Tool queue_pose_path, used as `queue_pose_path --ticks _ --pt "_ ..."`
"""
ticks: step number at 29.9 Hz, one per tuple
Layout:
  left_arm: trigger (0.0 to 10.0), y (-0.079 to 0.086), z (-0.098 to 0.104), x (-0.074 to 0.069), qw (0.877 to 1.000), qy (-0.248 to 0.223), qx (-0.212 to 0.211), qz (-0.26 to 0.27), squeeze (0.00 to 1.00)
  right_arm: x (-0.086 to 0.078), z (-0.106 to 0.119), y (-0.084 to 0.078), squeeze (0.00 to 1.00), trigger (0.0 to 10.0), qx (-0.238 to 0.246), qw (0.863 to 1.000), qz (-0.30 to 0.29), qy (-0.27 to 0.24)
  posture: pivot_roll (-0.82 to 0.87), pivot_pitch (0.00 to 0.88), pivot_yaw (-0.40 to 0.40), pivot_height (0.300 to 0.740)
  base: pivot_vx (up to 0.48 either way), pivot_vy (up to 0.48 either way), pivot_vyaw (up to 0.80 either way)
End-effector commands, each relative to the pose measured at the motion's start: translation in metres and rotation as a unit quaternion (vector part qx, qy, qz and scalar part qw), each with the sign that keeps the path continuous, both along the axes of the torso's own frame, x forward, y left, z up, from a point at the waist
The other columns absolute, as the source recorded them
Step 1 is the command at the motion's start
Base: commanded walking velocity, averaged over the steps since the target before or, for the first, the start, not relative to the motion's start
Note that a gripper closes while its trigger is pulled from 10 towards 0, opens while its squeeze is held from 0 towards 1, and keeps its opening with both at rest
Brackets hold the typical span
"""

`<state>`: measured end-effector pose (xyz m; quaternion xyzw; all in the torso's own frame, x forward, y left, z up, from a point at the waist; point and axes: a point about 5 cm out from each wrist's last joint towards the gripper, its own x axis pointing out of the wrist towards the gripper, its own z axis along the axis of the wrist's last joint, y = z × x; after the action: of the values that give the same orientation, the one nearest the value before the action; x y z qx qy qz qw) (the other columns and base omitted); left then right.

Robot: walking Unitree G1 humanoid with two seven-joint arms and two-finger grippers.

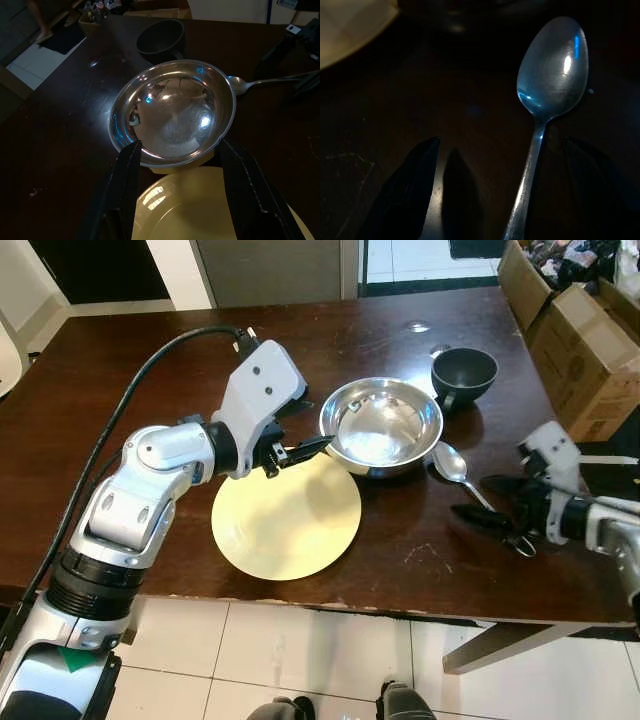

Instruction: Setting the table

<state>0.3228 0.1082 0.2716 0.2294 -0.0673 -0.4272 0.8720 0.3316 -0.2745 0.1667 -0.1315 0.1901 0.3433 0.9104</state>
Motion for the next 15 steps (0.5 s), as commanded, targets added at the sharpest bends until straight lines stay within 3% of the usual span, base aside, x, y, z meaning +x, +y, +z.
queue_pose_path --ticks 1,8,9,10,11,12,13,15 --pt "10.0 0.005 -0.004 0.0 1.0 0.006 0.005 0.011 0.0 -0.007 -0.031 0.002 0.0 10.0 -0.019 0.998 -0.003 0.062 -0.06 0.134 0.174 0.74 0.0 0.0 0.0" --pt "10.0 0.005 -0.006 -0.001 1.0 0.007 0.002 0.015 0.0 -0.002 -0.034 -0.006 0.0 10.0 -0.05 0.996 -0.037 0.063 -0.06 0.136 0.169 0.74 0.0 0.0 0.0" --pt "10.0 0.005 -0.006 0.0 1.0 0.008 0.0 0.017 0.0 -0.001 -0.037 -0.013 0.0 2.7 -0.07 0.993 -0.07 0.062 -0.07 0.138 0.168 0.74 0.0 0.0 0.0" --pt "10.0 0.005 -0.006 0.0 1.0 0.008 0.0 0.017 0.0 -0.001 -0.037 -0.013 0.0 2.7 -0.07 0.993 -0.07 0.062 -0.07 0.138 0.168 0.74 0.0 0.0 0.0" --pt "10.0 0.005 -0.006 0.0 1.0 0.008 0.0 0.018 0.0 -0.001 -0.039 -0.016 0.0 1.2 -0.077 0.992 -0.082 0.063 -0.07 0.139 0.167 0.74 0.0 0.0 0.0" --pt "10.0 0.005 -0.006 0.0 1.0 0.008 0.0 0.018 0.0 -0.001 -0.039 -0.016 0.0 1.2 -0.077 0.992 -0.082 0.063 -0.07 0.139 0.167 0.74 0.0 0.0 0.0" --pt "10.0 0.004 -0.006 0.0 1.0 0.008 -0.001 0.018 0.0 -0.001 -0.04 -0.018 0.0 0.0 -0.081 0.991 -0.088 0.064 -0.07 0.139 0.166 0.74 0.0 0.0 0.0" --pt "10.0 0.004 -0.006 0.0 1.0 0.008 -0.003 0.019 0.0 -0.002 -0.043 -0.019 0.0 0.0 -0.092 0.989 -0.091 0.067 -0.07 0.139 0.166 0.74 0.0 0.0 0.0"
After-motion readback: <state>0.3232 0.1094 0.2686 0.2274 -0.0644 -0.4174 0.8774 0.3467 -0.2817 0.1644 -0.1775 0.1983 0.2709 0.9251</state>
